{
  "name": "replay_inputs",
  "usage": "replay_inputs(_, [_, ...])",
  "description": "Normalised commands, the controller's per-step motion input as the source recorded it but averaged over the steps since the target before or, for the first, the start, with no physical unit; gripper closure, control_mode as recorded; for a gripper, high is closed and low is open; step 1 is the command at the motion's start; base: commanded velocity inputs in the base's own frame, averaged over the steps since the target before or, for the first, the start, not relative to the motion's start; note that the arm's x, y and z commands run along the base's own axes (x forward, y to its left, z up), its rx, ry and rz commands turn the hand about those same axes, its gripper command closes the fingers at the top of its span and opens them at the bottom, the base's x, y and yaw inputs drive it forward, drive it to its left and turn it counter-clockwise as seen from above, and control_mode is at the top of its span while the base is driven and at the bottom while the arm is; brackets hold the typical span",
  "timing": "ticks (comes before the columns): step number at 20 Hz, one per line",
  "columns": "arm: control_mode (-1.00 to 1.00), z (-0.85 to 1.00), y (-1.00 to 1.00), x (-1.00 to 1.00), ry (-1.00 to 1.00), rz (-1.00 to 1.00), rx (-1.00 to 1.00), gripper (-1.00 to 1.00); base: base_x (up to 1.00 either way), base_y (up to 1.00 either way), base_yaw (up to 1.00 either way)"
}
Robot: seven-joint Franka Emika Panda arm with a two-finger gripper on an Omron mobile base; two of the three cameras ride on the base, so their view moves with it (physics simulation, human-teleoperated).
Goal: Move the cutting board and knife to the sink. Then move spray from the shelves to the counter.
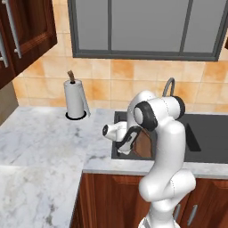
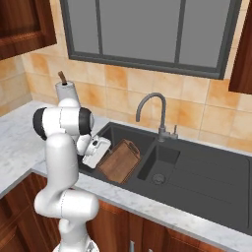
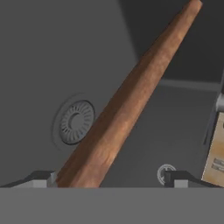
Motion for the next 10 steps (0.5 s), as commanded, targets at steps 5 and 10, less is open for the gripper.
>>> replay_inputs(5, [-1.0,-0.14,0.41,0.05,0.0,-0.06,0.04,-1.0,0.0,0.0,0.0])
replay_inputs(10, [-1.0,-0.04,0.53,0.02,-0.03,-0.05,0.07,-1.0,0.0,0.0,0.0])
